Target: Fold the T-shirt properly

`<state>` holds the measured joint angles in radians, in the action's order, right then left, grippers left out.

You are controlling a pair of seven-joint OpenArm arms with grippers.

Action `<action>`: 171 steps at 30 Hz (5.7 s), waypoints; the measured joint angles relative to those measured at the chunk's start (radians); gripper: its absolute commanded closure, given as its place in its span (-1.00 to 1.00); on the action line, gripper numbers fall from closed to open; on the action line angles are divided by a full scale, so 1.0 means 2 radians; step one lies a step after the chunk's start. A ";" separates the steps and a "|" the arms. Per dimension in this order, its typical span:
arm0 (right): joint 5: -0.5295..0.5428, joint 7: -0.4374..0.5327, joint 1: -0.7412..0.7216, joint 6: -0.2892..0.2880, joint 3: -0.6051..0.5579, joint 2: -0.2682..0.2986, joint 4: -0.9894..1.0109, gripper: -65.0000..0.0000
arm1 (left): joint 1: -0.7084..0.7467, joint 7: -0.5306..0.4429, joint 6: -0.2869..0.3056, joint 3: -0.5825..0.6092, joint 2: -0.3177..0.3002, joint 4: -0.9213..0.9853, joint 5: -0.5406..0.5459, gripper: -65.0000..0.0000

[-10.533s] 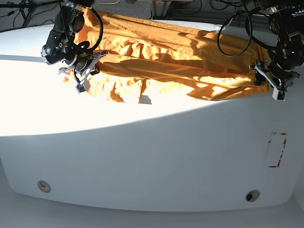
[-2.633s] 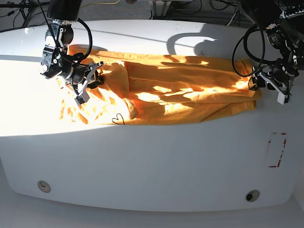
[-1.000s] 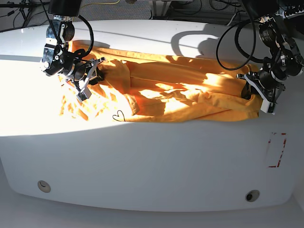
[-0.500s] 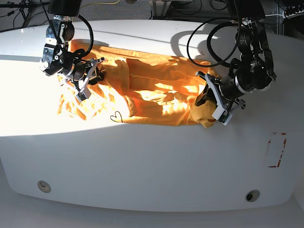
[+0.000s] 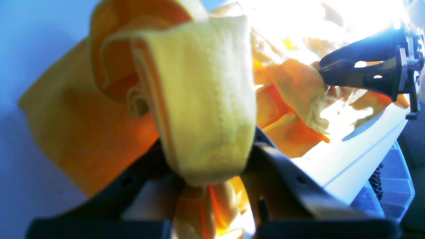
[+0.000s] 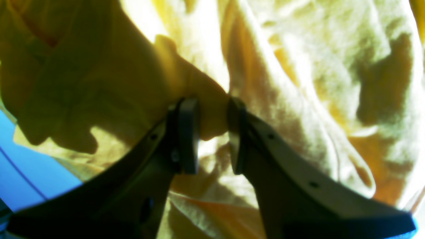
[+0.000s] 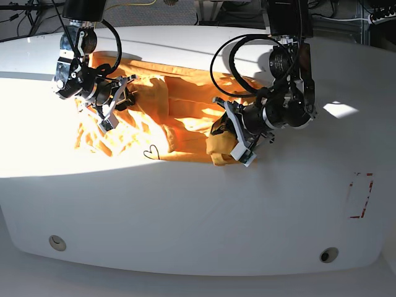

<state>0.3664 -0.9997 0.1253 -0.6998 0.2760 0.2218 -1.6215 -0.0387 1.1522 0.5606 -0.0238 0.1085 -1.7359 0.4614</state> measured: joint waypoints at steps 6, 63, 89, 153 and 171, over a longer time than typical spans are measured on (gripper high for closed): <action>0.000 -0.002 -0.002 0.000 0.000 0.000 0.000 0.53 | -0.004 0.005 0.000 0.002 0.013 0.019 -0.005 0.87; -0.013 -0.013 -0.019 0.000 -0.001 -0.013 0.004 0.53 | -0.109 -0.013 -0.023 0.079 -0.041 0.169 0.079 -0.16; -0.013 -0.013 -0.021 0.000 -0.001 -0.014 0.003 0.53 | -0.221 -0.087 -0.022 0.196 0.016 0.273 0.179 -0.16; 0.025 -0.172 -0.159 0.002 0.316 -0.071 -0.053 -1.00 | -0.062 -0.235 -0.080 0.195 -0.199 0.275 0.200 0.85; 0.132 -0.162 -0.139 0.002 0.346 -0.003 0.169 -1.00 | -0.062 -0.245 -0.076 0.195 -0.209 0.284 0.207 0.85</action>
<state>0.6300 -1.3231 -0.1535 -0.6964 0.9684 0.2161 -1.2842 -0.1635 0.6621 0.4080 0.3664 -0.3088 -1.1687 0.8749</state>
